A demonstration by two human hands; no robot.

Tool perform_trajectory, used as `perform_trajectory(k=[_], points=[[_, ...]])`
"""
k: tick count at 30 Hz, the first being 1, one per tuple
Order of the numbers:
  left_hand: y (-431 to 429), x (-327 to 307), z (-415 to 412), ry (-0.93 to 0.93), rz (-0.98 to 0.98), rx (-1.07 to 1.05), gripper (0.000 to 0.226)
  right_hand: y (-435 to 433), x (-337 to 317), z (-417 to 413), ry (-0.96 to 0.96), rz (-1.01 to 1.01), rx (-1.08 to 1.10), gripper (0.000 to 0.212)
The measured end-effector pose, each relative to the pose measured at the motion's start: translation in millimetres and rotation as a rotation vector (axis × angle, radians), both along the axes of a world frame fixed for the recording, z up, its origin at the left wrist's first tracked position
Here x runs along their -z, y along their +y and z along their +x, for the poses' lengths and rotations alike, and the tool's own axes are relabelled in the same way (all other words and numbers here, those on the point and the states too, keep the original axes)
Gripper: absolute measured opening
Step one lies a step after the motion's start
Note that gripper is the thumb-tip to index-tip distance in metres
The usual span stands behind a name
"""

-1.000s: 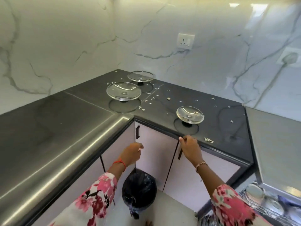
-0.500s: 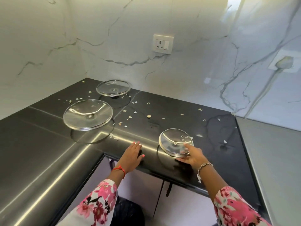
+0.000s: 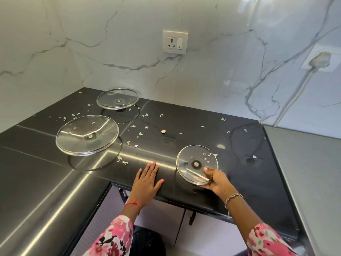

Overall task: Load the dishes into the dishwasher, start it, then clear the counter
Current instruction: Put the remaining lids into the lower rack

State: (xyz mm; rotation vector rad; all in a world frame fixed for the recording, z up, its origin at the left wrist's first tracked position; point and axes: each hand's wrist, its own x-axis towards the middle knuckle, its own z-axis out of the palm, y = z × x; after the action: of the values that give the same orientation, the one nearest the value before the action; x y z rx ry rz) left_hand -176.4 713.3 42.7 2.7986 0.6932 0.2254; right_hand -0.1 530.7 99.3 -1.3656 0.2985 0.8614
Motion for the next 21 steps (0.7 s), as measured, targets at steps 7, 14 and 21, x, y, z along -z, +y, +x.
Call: perform_trajectory(k=[7, 14, 21], points=[[-20, -3, -12, 0.015, -0.104, -0.04, 0.095, 0, 2, -15, -0.055, -0.003, 0.047, 0.018], [-51, -20, -66, -0.087, -0.266, -0.028, 0.052, -36, -7, -54, -0.059, 0.051, 0.005, 0.028], [-166, 26, -213, -0.054, -0.264, -0.045, 0.063, -144, 18, -188, -0.061, 0.129, -0.022, 0.032]])
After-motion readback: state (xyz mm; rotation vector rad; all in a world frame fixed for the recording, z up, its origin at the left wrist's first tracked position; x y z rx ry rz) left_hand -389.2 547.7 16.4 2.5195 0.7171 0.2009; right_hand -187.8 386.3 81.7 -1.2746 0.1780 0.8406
